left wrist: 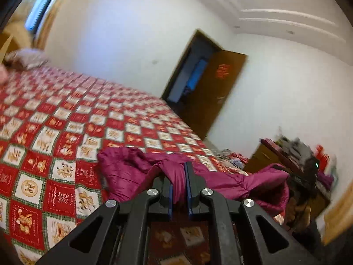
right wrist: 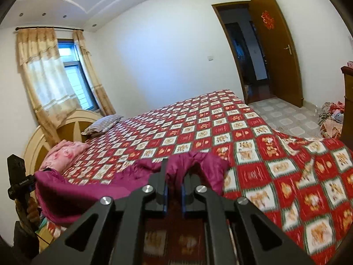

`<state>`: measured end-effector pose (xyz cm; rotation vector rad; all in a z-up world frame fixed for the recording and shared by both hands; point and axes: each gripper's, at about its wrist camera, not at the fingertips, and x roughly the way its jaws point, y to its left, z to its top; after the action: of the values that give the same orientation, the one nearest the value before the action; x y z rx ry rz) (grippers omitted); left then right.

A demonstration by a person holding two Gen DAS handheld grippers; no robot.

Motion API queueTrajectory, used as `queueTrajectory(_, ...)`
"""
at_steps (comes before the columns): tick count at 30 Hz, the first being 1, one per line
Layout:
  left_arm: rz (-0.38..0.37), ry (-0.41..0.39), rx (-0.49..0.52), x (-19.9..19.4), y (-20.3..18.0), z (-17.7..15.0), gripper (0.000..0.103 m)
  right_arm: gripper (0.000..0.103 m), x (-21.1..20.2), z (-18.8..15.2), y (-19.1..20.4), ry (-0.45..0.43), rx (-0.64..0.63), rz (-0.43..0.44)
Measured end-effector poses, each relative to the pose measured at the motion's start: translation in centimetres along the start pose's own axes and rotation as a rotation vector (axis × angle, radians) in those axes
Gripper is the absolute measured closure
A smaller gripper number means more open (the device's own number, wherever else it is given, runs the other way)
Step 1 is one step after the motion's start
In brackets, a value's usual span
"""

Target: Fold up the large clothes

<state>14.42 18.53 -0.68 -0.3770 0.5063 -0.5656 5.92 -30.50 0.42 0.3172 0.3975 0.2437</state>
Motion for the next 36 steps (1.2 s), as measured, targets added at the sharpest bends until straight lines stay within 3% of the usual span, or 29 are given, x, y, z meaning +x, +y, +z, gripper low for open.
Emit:
queueTrajectory(3, 0.043, 0.032, -0.054, 3.8, 2.3, 1.6, 0.095, 0.092, 4.6, 1.4, -0.3, 0.021, -0.007, -0.039)
queueTrajectory(9, 0.231, 0.116, -0.096, 12.8, 6.5, 3.8, 0.095, 0.092, 14.5, 2.7, -2.3, 0.074, 0.022, -0.153)
queueTrajectory(18, 0.481, 0.246, -0.150, 22.8, 11.8, 2.1, 0.095, 0.092, 26.6, -0.4, -3.6, 0.182, -0.027, -0.358)
queueTrajectory(23, 0.572, 0.294, -0.134, 26.2, 12.9, 0.4, 0.094, 0.084, 29.3, -2.4, -4.2, 0.179, -0.069, -0.443)
queueTrajectory(27, 0.596, 0.301, -0.100, 28.3, 13.5, -1.6, 0.094, 0.076, 30.6, -3.7, -5.5, 0.199, -0.036, -0.445)
queueTrajectory(32, 0.677, 0.275, 0.007, 29.5, 12.2, -2.3, 0.094, 0.073, 32.0, -4.0, -6.4, 0.257, -0.001, -0.444)
queueTrajectory(34, 0.669, 0.275, -0.001, 29.6, 12.5, -2.2, 0.094, 0.072, 32.1, -4.2, -6.5, 0.267, 0.005, -0.441)
queueTrajectory(36, 0.605, 0.266, -0.073, 28.6, 13.6, -1.9, 0.094, 0.069, 32.1, -4.2, -6.9, 0.273, 0.024, -0.436)
